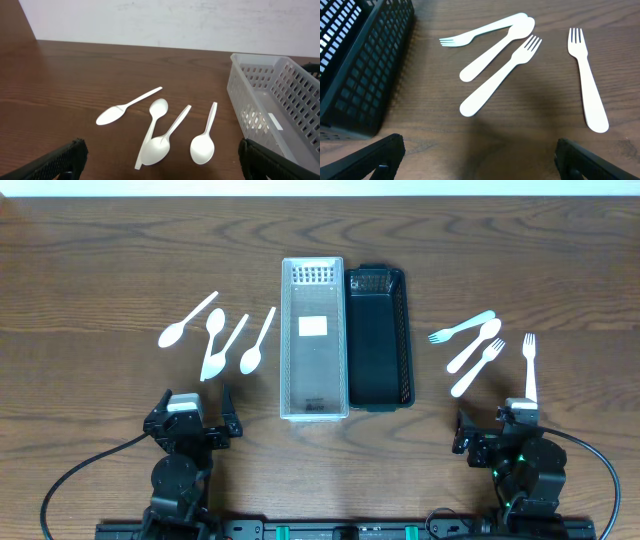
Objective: Pack container
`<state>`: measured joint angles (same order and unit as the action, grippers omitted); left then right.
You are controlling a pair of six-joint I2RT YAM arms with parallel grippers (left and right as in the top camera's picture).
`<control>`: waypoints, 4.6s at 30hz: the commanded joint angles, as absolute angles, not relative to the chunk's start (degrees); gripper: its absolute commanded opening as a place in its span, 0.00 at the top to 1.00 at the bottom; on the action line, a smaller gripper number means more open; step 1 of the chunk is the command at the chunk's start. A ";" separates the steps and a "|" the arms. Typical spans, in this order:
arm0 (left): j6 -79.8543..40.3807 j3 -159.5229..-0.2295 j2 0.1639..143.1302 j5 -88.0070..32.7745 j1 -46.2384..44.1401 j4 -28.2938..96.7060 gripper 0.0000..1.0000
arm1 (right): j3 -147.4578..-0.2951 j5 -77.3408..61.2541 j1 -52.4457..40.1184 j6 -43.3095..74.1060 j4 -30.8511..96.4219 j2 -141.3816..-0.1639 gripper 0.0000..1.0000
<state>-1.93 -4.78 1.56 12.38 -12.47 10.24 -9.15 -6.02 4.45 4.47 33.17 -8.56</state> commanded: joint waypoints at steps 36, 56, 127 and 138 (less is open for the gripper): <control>0.34 -46.72 39.35 2.61 -12.16 33.36 0.02 | -60.53 6.07 5.13 9.21 45.08 -63.11 0.01; 0.82 -71.26 73.54 3.57 2.09 50.98 0.02 | -75.20 8.19 18.00 7.40 53.56 -98.21 0.06; 0.82 -71.26 76.23 3.62 2.46 50.98 0.02 | -78.74 -0.21 -26.30 16.93 45.12 -103.37 0.99; 0.82 -71.26 76.23 3.62 2.44 50.96 0.02 | -79.18 9.04 -15.35 18.81 46.04 -95.18 0.18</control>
<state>0.05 -70.19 75.81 3.77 2.15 50.81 -78.67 5.48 -20.34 17.54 45.89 -100.82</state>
